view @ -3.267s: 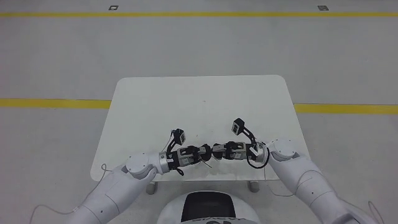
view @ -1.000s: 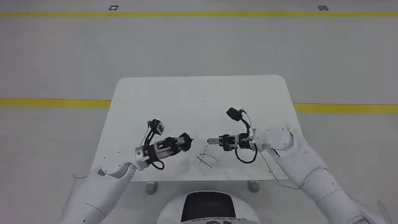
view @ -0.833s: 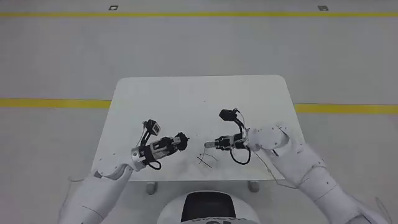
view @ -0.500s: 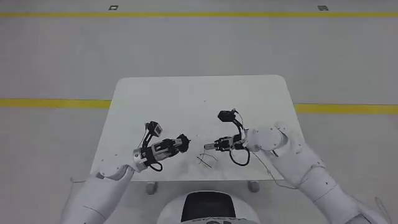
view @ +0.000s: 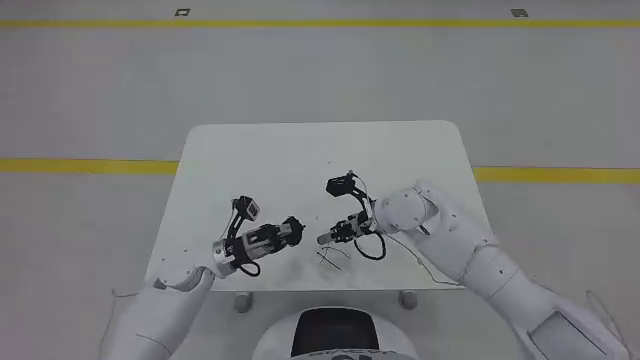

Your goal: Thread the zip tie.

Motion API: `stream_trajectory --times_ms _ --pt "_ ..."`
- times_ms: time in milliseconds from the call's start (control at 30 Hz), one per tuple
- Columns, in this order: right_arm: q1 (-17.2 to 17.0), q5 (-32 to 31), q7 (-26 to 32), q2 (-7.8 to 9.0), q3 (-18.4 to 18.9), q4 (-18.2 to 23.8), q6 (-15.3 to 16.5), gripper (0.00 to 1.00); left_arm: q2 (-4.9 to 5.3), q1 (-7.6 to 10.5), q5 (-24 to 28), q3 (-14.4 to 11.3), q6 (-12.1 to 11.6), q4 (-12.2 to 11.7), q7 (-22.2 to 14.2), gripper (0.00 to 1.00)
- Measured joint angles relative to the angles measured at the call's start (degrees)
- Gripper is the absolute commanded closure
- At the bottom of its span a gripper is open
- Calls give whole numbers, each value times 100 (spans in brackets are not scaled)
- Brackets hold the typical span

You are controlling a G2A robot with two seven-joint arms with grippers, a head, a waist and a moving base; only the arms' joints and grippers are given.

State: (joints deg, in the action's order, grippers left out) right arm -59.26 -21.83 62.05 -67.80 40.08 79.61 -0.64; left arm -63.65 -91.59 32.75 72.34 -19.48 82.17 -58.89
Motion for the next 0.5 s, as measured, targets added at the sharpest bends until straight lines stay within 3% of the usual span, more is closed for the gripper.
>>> stream_trajectory --times_ms 400,500 --pt "62 -64 -8 -31 -88 -78 37 0 -33 -19 -27 22 0 -31 -75 100" --pt "62 -64 -8 -31 -88 -78 37 0 -35 10 -139 -20 64 -61 77 100"
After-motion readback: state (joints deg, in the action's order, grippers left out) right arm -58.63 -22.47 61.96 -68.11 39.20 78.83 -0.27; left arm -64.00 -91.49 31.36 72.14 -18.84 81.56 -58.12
